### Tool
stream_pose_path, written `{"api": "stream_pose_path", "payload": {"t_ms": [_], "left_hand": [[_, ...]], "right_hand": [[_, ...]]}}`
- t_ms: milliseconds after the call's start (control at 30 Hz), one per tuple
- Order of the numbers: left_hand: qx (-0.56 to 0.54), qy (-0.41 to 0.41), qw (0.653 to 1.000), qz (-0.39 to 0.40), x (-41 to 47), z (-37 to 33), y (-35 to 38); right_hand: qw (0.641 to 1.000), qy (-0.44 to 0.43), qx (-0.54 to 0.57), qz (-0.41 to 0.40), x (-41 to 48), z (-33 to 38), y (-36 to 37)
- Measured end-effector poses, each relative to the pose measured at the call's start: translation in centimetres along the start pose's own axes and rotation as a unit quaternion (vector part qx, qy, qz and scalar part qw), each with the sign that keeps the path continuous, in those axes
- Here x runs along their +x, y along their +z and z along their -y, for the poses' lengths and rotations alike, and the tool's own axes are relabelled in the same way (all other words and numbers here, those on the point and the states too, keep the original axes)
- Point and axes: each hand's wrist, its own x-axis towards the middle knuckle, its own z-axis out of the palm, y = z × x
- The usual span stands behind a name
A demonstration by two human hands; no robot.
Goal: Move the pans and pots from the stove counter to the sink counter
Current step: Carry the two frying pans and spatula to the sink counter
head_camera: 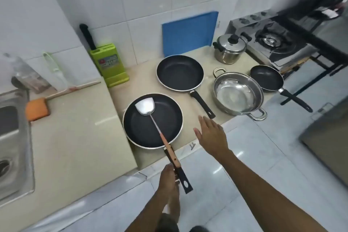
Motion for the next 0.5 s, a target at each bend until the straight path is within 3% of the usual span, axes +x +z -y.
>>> {"api": "stream_pose_path", "payload": {"t_ms": [200,367,500], "left_hand": [[-0.111,-0.035,0.992,-0.041,2.5,-0.4,2.2],[-0.209,-0.078,0.973,-0.063,3.9,0.3,3.8],[-0.222,-0.049,0.967,-0.117,3.7,0.8,5.4]], "right_hand": [[0.999,-0.009,0.048,0.012,7.1,-3.8,0.7],[0.987,0.041,0.147,0.059,12.3,-7.0,3.3],[0.922,0.120,0.337,0.149,17.3,-8.5,4.4]]}}
